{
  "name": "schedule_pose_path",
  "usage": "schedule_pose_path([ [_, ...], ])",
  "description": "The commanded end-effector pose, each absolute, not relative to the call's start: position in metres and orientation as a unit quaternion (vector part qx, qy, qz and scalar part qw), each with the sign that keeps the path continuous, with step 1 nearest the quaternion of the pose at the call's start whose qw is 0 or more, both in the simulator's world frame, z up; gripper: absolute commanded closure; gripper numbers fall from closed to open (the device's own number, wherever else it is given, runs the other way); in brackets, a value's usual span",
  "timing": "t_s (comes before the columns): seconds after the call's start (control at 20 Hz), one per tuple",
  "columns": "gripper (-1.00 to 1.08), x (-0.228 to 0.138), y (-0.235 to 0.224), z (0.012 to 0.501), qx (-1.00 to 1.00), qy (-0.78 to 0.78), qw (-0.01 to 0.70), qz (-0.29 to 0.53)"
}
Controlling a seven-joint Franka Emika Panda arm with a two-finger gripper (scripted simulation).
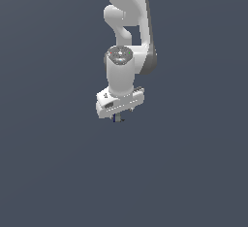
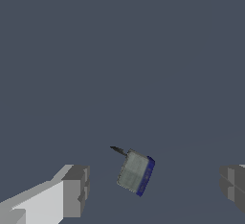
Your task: Pick up the object and move it to a goal position.
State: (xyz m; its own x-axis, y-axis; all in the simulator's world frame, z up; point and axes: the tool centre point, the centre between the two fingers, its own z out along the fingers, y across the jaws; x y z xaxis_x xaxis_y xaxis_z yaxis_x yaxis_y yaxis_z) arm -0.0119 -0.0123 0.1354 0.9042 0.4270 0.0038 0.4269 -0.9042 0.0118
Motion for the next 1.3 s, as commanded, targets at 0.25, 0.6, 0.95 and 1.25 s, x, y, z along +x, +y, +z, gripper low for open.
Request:
schedule_pose_path([
  [0.25,-0.92,-0.022,-0.018,0.119,0.946,0.324,0.008,-0.001],
  [0.6,-0.92,-0.031,-0.022,0.104,0.908,0.418,0.008,-0.004],
  [0.95,-0.92,-0.041,-0.024,0.091,0.861,0.509,0.007,-0.006],
  [1.25,-0.92,-0.049,-0.025,0.080,0.813,0.583,0.005,-0.005],
])
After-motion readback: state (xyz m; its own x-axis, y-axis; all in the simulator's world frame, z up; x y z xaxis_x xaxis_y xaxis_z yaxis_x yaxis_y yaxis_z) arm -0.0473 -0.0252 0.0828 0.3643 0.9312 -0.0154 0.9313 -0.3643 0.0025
